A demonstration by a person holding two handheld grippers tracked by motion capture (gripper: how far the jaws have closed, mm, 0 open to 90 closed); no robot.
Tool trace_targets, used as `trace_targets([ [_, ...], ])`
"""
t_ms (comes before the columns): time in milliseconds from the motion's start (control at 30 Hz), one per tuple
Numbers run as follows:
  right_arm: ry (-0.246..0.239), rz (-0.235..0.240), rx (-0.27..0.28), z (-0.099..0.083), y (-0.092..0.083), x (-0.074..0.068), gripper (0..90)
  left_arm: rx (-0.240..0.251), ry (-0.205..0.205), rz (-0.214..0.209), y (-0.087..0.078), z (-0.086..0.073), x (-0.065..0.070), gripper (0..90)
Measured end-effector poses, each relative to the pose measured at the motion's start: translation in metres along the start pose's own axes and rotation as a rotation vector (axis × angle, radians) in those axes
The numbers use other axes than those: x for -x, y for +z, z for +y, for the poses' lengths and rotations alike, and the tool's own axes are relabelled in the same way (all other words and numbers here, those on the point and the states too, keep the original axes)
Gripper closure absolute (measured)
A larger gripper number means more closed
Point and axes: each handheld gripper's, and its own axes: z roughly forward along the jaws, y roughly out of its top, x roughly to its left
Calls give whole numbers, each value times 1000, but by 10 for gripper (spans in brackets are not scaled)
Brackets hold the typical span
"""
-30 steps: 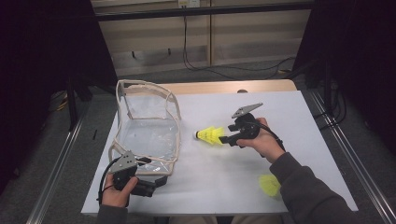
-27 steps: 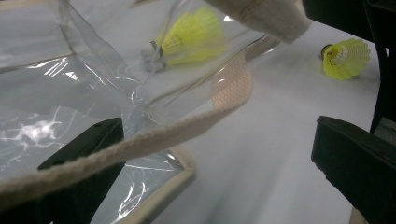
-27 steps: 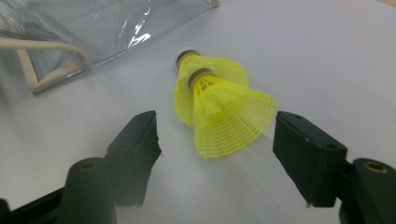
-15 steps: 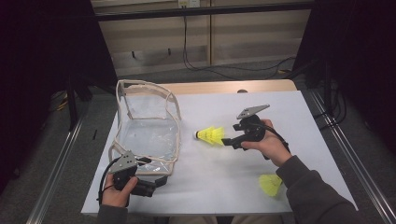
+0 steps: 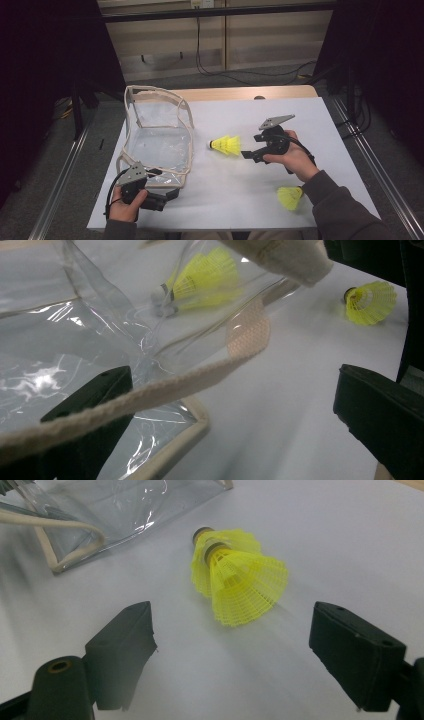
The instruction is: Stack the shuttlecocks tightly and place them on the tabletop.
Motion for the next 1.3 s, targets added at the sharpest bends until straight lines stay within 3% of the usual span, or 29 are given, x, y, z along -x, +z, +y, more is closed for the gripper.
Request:
trace_targets([
  [1300, -21, 3, 8, -26, -23, -1, 160, 1, -1, 3, 0, 0, 0, 31],
])
